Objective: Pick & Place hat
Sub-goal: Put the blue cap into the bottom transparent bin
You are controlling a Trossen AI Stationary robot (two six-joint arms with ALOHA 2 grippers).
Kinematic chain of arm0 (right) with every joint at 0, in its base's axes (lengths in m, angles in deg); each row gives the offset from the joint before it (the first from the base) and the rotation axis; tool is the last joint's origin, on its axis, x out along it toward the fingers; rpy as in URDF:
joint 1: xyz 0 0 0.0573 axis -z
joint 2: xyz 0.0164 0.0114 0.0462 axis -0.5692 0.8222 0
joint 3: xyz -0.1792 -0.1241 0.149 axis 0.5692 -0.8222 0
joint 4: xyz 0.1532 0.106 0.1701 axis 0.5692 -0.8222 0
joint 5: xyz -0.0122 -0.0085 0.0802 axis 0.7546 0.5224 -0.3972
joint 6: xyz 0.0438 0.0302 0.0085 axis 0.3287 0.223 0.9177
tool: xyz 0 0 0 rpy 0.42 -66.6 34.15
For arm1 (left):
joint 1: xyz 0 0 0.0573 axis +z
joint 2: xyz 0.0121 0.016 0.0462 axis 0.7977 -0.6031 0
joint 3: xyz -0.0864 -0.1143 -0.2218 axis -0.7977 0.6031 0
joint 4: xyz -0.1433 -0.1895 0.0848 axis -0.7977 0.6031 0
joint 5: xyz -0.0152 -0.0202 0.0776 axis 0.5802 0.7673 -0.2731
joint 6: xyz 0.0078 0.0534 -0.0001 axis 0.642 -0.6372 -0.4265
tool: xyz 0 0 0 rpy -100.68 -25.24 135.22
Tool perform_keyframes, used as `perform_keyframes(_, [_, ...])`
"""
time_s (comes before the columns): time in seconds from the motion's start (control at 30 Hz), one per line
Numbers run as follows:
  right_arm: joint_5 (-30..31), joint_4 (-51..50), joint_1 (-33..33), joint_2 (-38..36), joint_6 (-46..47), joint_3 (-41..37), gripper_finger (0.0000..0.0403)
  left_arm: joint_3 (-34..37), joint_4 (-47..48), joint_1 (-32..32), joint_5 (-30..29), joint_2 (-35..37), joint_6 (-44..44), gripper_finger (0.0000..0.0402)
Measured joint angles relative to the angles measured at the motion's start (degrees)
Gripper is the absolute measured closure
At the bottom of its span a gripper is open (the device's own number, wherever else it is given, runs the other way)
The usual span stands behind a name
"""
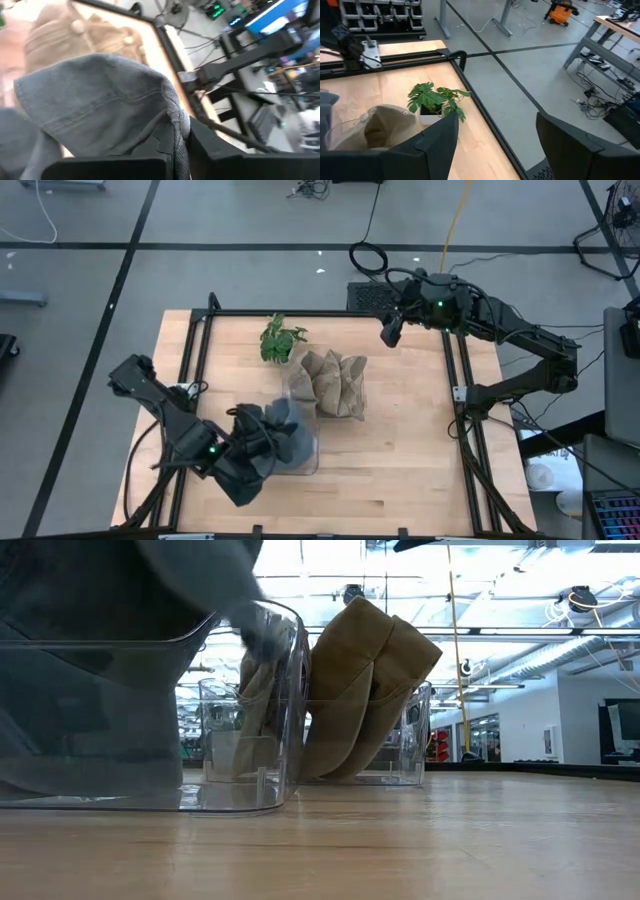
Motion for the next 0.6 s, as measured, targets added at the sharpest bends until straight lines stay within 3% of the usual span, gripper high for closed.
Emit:
perform_keyframes(0.3, [-0.46, 0.0, 0.0, 0.0, -0.96, 0.0, 0.0149, 0.02, 7.33, 0.06, 5.68, -3.35, 9.23, 0.0382])
perform_keyframes(0.6, [-0.47, 0.36, 0.0, 0.0, -0.89, 0.0, 0.0149, 0.02, 6.81, 0.55, 4.97, -5.95, 11.2, 0.0382])
